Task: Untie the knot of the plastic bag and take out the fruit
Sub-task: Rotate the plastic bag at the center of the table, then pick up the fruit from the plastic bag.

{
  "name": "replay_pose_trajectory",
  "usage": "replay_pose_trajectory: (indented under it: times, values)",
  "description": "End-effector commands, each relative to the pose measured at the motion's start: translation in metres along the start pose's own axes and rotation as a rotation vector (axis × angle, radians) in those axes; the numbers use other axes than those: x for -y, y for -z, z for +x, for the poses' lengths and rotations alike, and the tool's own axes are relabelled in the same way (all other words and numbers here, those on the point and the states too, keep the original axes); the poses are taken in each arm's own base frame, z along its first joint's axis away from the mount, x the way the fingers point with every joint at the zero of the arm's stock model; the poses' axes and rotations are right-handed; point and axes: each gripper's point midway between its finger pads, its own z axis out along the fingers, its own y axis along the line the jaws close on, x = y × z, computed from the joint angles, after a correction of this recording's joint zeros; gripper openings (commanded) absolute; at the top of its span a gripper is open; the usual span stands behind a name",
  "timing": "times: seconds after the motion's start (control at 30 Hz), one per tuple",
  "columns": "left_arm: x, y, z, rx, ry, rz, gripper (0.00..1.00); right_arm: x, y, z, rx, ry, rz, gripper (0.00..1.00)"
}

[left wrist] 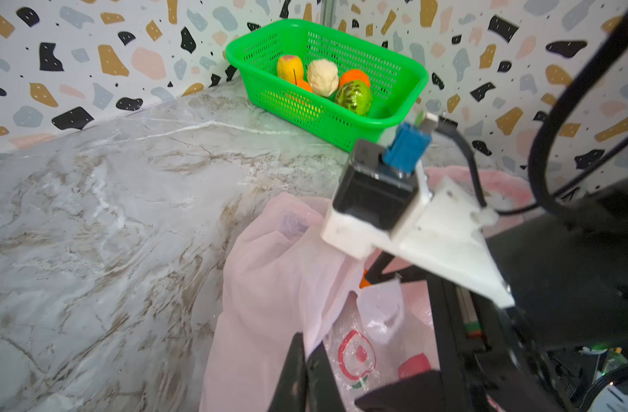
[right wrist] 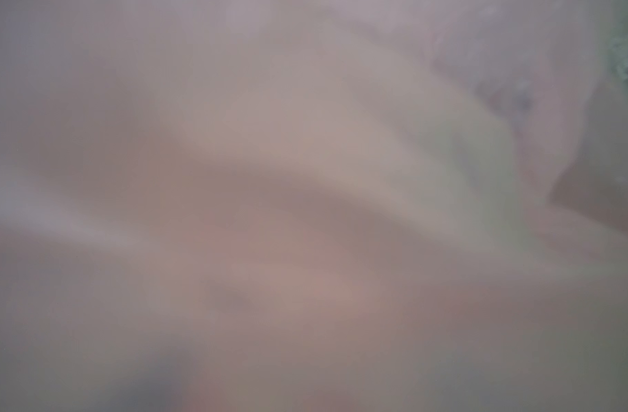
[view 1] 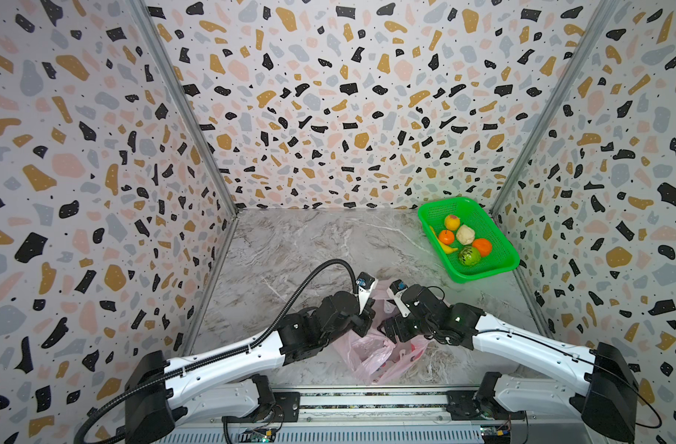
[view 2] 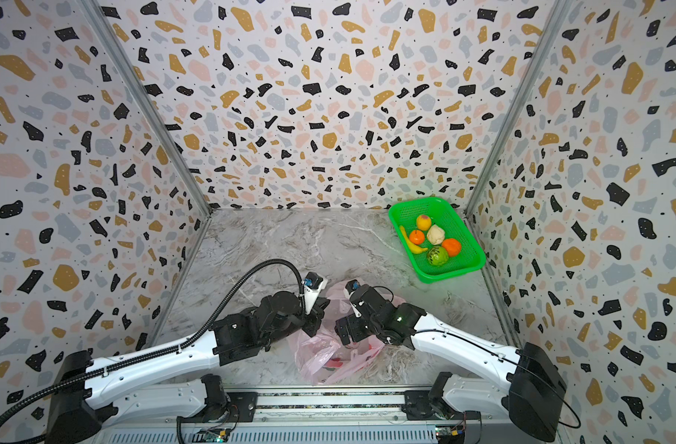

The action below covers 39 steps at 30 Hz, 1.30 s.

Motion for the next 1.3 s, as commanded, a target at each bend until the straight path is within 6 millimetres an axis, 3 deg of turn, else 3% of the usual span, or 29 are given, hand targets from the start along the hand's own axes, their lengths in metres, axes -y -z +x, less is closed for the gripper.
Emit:
replay_pose_trajectory:
  times: [0.0,0.1,0.2,0.37,0.53,0.8,0.87,1.03,1.17,1.27]
  values:
    - [0.009,0.013,-0.031,0.136,0.053,0.059,0.00,-0.020,0.008,-0.002,-0.017,-0.042,-0.086,1.00]
    - [0.016,0.018,-0.034,0.168,0.064,0.109,0.00,-0.024,-0.007,-0.010,0.029,-0.054,-0.117,1.00]
    - [0.020,0.019,-0.028,0.164,0.061,0.141,0.00,-0.014,-0.025,-0.022,0.086,-0.112,-0.095,1.00]
    - [0.021,0.023,-0.026,0.164,0.054,0.153,0.00,0.018,-0.047,-0.023,0.066,-0.225,0.057,1.00]
    - [0.025,0.025,-0.032,0.176,0.057,0.172,0.00,0.058,-0.037,-0.006,-0.071,-0.223,0.322,0.99]
    - [0.024,0.025,-0.023,0.168,0.055,0.171,0.00,0.101,-0.009,0.023,-0.076,-0.229,0.495,0.99]
    - [0.024,0.025,-0.019,0.162,0.054,0.179,0.00,0.094,-0.010,0.013,-0.026,-0.221,0.452,0.99]
    - [0.028,0.028,-0.026,0.193,0.055,0.202,0.00,0.047,-0.012,-0.035,0.160,-0.184,0.224,1.00]
    - [0.040,0.024,-0.028,0.188,0.056,0.260,0.00,0.043,-0.025,-0.038,0.157,-0.242,0.196,0.99]
    - [0.046,0.019,-0.020,0.165,0.054,0.289,0.00,0.058,-0.033,-0.036,0.168,-0.307,0.252,1.00]
